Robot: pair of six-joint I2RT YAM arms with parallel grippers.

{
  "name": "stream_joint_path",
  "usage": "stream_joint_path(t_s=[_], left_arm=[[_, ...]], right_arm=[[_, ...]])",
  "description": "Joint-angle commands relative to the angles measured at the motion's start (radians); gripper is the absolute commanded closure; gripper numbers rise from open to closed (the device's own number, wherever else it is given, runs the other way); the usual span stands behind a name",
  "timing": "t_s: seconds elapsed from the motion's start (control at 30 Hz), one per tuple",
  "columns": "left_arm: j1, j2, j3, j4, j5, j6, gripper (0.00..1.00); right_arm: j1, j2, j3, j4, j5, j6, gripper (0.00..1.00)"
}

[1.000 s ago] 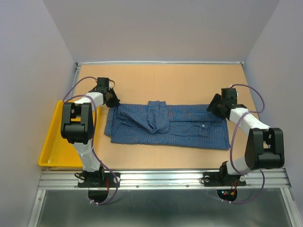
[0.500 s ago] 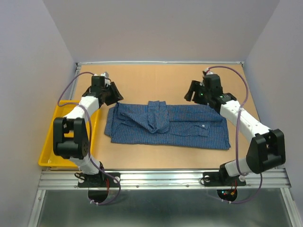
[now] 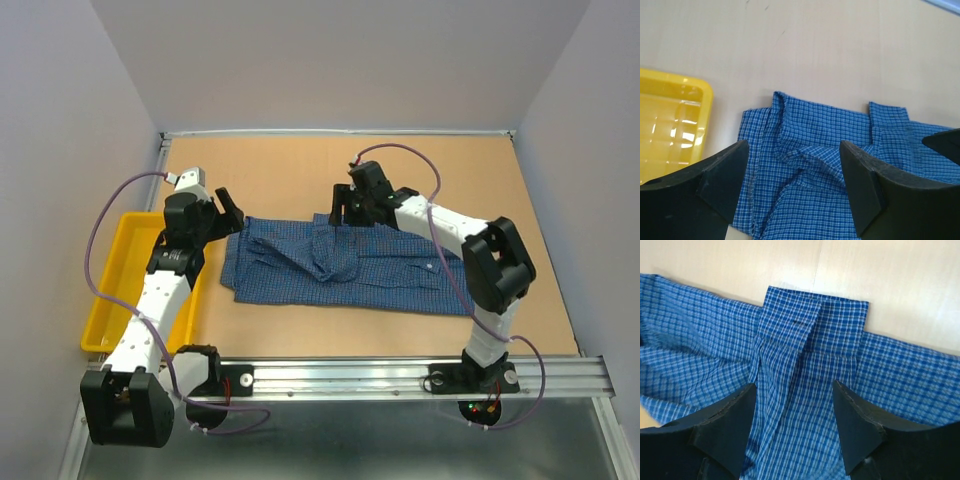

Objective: Fold and stack the long sleeve shirts
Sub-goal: Fold the shirt

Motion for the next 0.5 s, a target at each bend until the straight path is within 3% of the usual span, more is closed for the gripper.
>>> stream_joint_path(t_s=[0.0, 0.23, 0.47], left_arm=[[0.001, -0.063, -0.066, 0.03, -0.053, 0.04, 0.15], [-0.001, -0.08, -0.081, 0.054, -0.064, 0.05, 0.15], [-0.001, -0.073, -0.075, 0.063, -0.069, 0.05, 0.15]], right_arm=[[0.021, 0.082, 0.103, 0.06, 0.074, 0.02, 0.33], [0.03, 0.176, 0.156, 0.109, 0.037, -0.015, 0.41], [0.059, 0.208, 0.171, 0.123, -0.017, -0.017, 0.56]])
